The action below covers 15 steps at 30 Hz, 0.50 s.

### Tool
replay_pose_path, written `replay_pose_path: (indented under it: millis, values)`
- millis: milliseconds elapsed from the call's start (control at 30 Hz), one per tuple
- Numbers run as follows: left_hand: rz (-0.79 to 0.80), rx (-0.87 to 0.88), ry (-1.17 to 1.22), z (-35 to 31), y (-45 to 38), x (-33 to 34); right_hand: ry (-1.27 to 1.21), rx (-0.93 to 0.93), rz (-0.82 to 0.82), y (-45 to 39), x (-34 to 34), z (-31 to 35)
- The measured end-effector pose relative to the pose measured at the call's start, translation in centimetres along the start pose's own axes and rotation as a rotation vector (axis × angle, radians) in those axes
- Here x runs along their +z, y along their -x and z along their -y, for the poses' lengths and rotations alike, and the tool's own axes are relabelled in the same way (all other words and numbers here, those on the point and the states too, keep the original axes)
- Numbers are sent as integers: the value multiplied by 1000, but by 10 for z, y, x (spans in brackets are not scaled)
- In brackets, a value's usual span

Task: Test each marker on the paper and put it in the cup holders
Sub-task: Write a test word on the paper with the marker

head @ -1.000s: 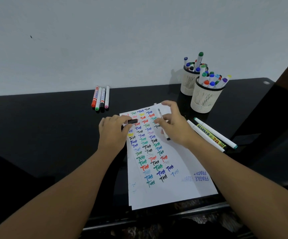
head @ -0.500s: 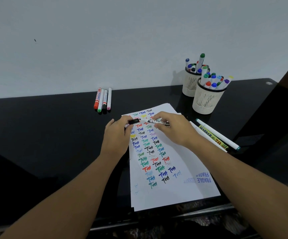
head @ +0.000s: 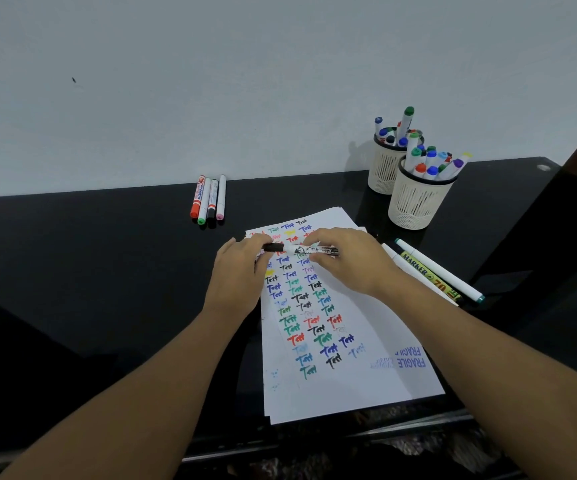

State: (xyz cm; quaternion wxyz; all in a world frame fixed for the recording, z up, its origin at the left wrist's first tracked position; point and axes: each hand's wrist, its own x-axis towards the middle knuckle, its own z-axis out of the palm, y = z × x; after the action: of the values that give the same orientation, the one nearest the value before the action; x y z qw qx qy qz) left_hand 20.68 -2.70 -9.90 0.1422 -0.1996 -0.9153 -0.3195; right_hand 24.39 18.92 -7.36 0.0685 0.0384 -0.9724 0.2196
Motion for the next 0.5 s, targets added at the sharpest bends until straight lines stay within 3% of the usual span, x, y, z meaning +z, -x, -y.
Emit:
replay_pose_path:
  millis: [133, 300, 500]
  values:
    - [24, 9, -28, -4, 2, -3, -63, -1, -3, 1, -2, 2]
    - [17, 59, -43, -4, 4, -1, 44, -56, 43, -1, -1, 13]
    - [114, -46, 45, 6, 1, 7, 206, -189, 112, -5, -8, 18]
